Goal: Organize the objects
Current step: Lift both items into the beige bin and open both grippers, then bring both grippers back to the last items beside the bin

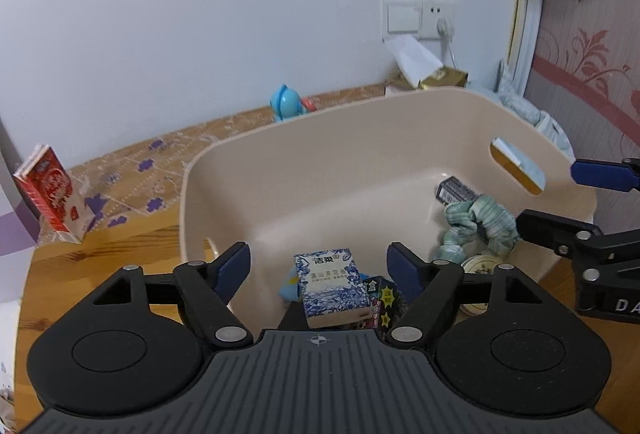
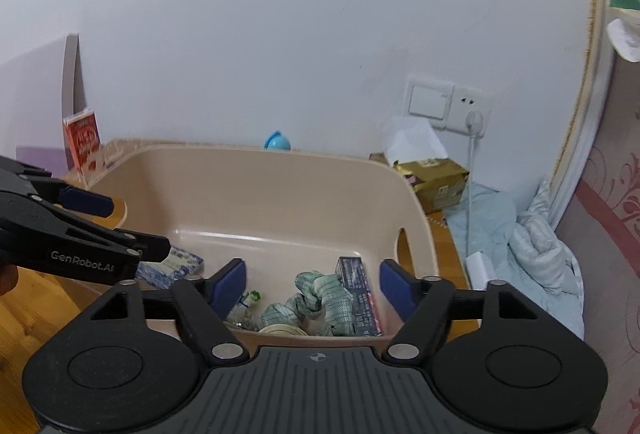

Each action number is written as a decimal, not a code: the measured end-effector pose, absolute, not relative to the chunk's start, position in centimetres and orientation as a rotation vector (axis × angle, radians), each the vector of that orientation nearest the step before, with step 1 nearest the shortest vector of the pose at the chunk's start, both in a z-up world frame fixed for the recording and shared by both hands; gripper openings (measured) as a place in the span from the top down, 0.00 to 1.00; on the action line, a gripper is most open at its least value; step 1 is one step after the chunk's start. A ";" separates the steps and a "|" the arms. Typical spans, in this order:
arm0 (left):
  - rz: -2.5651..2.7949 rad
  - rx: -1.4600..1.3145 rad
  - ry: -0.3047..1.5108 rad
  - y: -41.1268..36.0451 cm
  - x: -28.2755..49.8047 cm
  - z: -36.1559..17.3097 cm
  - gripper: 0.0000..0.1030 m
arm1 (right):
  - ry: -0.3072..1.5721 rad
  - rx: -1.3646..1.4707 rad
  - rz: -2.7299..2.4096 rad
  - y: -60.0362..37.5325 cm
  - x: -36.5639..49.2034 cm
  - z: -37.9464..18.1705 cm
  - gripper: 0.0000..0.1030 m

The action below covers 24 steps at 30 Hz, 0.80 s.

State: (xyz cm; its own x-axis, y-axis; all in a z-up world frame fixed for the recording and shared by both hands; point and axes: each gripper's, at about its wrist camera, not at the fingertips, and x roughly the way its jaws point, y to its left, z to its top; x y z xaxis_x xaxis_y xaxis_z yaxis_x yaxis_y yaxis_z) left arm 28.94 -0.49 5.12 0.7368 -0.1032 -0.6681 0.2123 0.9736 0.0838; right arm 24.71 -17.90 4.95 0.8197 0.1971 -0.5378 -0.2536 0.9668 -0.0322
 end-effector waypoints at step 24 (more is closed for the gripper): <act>-0.133 0.098 0.657 3.9 17.9 4.8 0.15 | 0.615 -0.105 0.299 -14.8 16.3 1.4 0.02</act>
State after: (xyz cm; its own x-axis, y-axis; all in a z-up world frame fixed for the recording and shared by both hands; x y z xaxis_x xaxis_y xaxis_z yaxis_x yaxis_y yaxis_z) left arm 17.93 3.94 4.84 0.7837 -0.0924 -0.6143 0.1545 0.9868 0.0486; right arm 16.30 -14.84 1.43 0.7751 0.2450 -0.5824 -0.3072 0.9516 -0.0086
